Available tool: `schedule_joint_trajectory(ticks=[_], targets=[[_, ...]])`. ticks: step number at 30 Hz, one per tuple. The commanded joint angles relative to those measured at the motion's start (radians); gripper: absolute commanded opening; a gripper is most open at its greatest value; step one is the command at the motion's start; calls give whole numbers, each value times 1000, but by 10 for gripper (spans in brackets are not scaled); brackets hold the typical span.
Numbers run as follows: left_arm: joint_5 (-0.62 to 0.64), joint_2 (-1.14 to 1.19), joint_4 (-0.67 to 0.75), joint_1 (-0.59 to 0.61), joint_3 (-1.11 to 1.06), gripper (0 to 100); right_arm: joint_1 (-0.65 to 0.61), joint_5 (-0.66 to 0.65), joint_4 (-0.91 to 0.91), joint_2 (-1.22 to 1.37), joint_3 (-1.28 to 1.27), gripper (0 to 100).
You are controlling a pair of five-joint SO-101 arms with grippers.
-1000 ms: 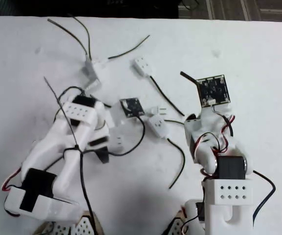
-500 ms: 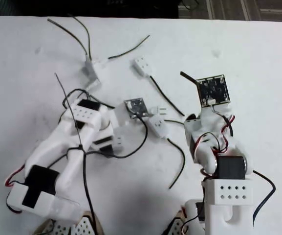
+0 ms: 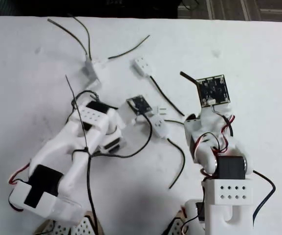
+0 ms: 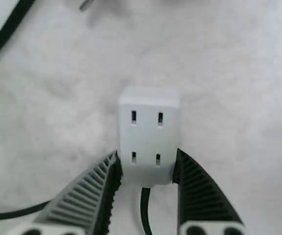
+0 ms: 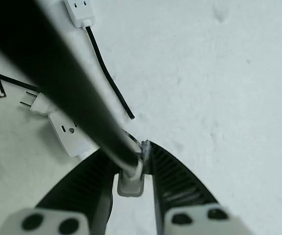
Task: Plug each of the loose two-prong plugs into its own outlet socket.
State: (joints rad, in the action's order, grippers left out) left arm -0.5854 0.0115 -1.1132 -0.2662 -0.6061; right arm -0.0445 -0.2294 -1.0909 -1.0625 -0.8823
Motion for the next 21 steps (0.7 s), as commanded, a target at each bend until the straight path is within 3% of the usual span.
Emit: schedule_joint_trajectory(ticks=[1, 5, 8, 13, 21], targets=[[207, -88, -35, -18, 6, 39, -7, -6, 13, -4, 8, 18], [321, -117, -35, -18, 3, 39, -7, -6, 13, -4, 8, 18], [334, -117, -41, -18, 3, 67, -7, -6, 13, -4, 8, 18], [336, -125, -132, -18, 9, 298, -7, -6, 13, -4, 8, 18], [215, -127, -322, -4, 163, 229, -7, -6, 13, -4, 8, 18]])
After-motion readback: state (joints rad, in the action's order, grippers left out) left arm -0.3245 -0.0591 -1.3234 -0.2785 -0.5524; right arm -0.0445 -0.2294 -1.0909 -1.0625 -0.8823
